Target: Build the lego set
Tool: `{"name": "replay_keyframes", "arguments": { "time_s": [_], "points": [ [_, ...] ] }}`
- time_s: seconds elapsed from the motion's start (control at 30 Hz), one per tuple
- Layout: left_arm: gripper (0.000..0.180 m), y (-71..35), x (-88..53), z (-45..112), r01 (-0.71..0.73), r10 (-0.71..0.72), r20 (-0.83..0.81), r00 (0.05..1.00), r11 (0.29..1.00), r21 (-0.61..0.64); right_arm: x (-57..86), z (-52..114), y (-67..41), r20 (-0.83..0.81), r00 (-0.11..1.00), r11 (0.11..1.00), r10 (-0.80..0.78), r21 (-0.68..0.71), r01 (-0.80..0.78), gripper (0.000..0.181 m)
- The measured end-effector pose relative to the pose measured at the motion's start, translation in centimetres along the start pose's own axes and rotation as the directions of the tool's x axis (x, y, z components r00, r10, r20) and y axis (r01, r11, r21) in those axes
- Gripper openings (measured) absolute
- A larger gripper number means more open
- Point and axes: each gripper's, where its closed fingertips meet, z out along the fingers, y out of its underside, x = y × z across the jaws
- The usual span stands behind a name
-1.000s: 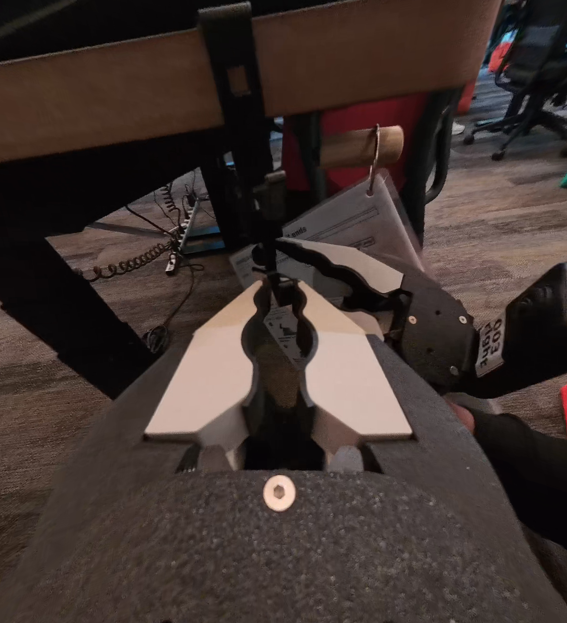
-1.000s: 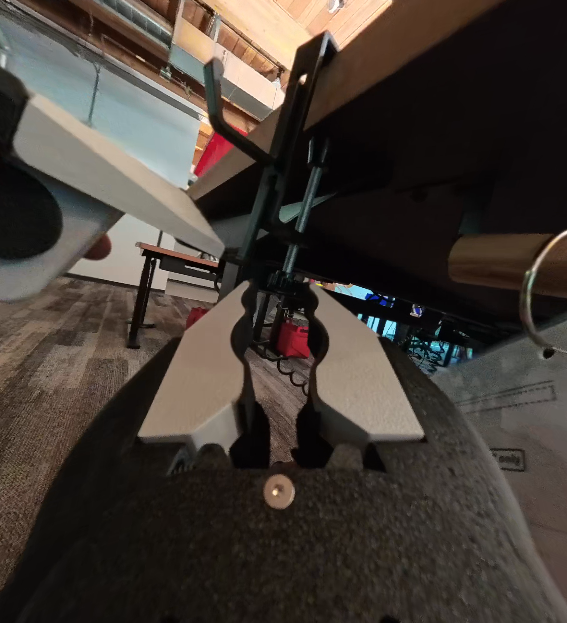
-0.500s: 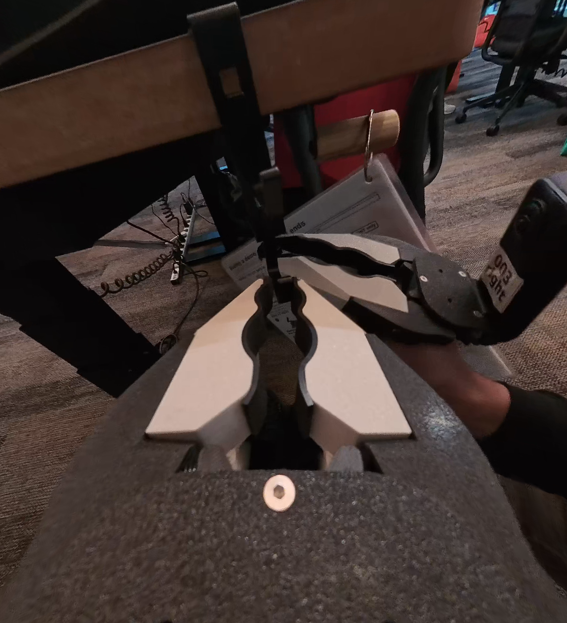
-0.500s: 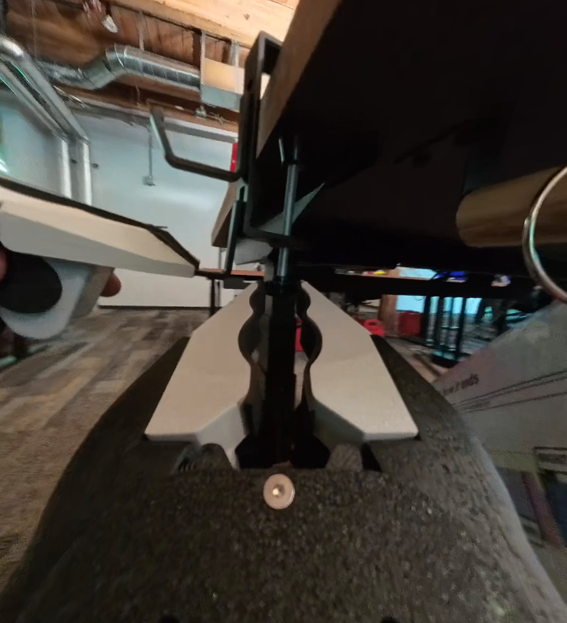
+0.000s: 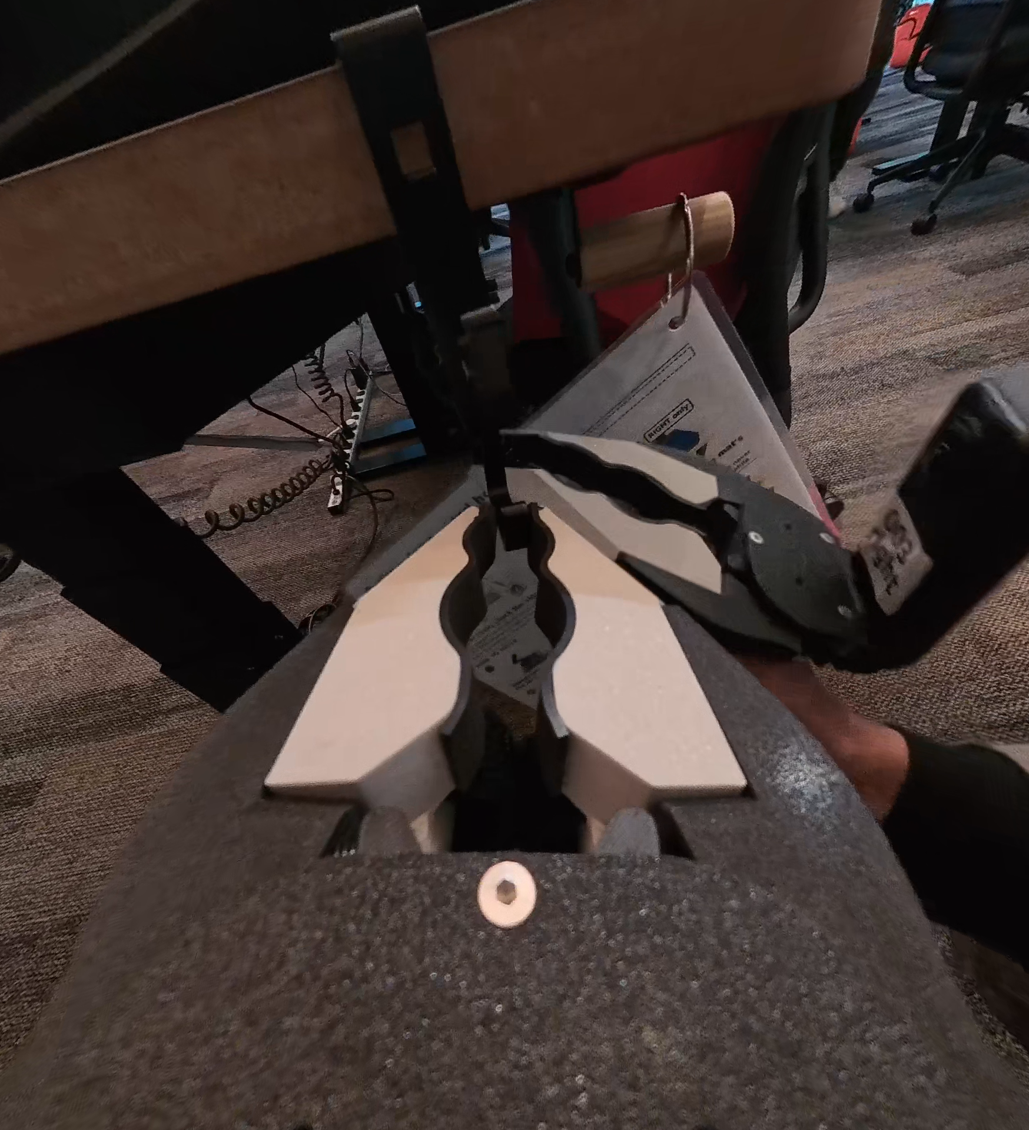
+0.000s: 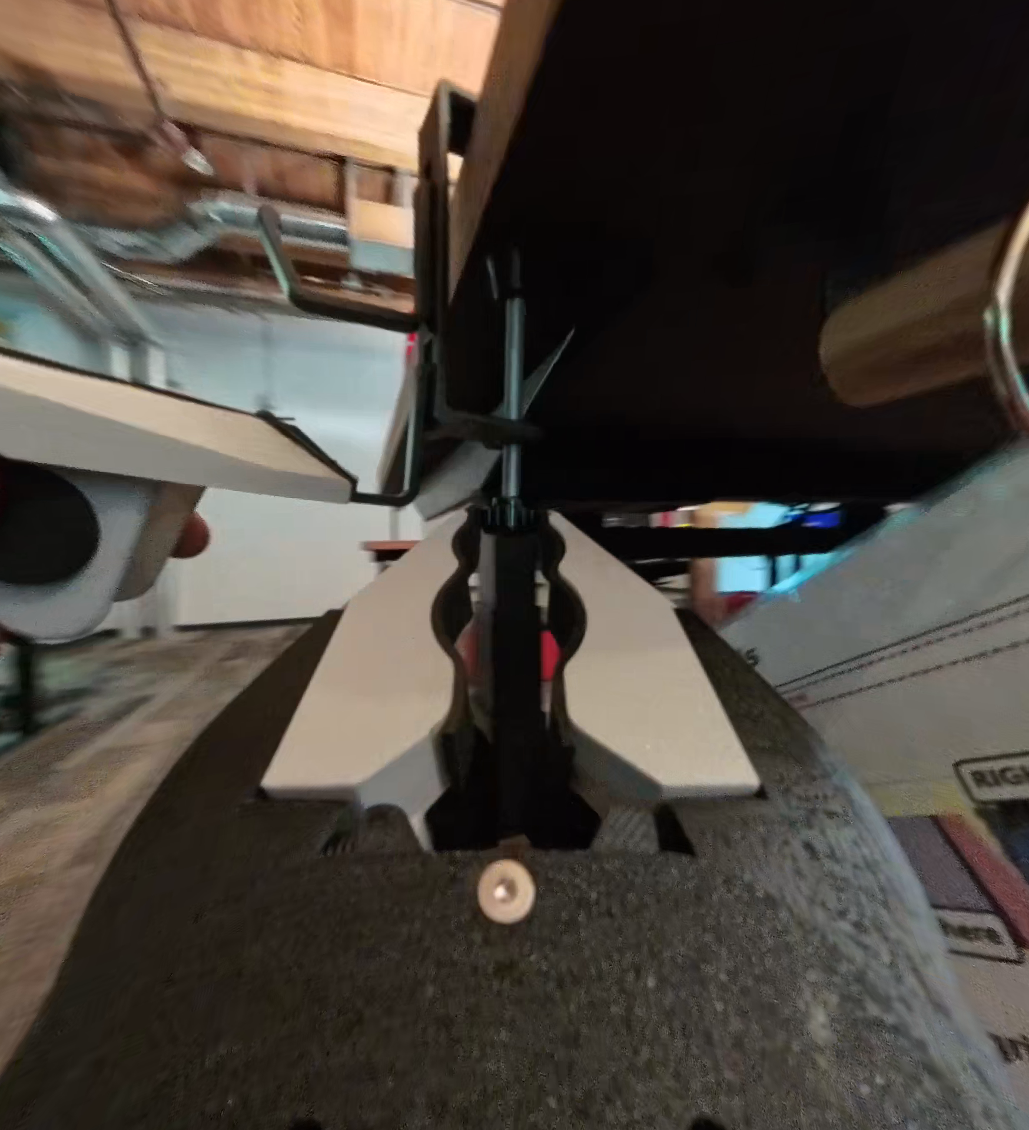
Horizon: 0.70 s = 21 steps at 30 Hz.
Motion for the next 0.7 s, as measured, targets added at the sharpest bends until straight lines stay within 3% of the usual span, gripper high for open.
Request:
{"name": "replay_keyframes", "arguments": {
  "time_s": [0.03,0.13,0.33,0.4,0.6,0.7],
  "points": [
    [0.008,-0.01,-0.01,0.01,-0.003,0.003,0.001,1.0,1.0,-0.001,0.05,-0.03,-0.35,-0.043,0.998,0.998,-0.055,0.001,0.055,0.017],
    [0.008,-0.02,0.02,0.0,-0.008,0.008,0.004,1.0,1.0,-0.001,0.15,-0.07,-0.15,-0.058,0.997,0.997,-0.041,-0.063,0.038,0.017],
    [0.008,0.02,-0.1,0.02,-0.011,0.011,0.005,1.0,1.0,0.006,0.16,-0.1,0.22,0.078,0.997,0.981,0.008,-0.193,0.007,0.016],
    [0.009,-0.01,-0.03,-0.01,-0.016,0.016,0.006,1.0,1.0,0.005,0.16,-0.15,0.32,0.156,0.981,0.967,0.117,-0.243,-0.077,0.016],
    [0.008,-0.05,-0.05,0.11,-0.019,0.019,0.014,1.0,1.0,0.003,0.17,-0.27,0.47,0.364,0.898,0.935,0.247,-0.334,-0.122,0.017],
    [0.008,-0.04,-0.05,0.14,-0.02,0.02,0.018,1.0,1.0,0.003,0.3,-0.27,0.37,0.389,0.864,0.917,0.321,-0.357,-0.18,0.017]
  ]
}}
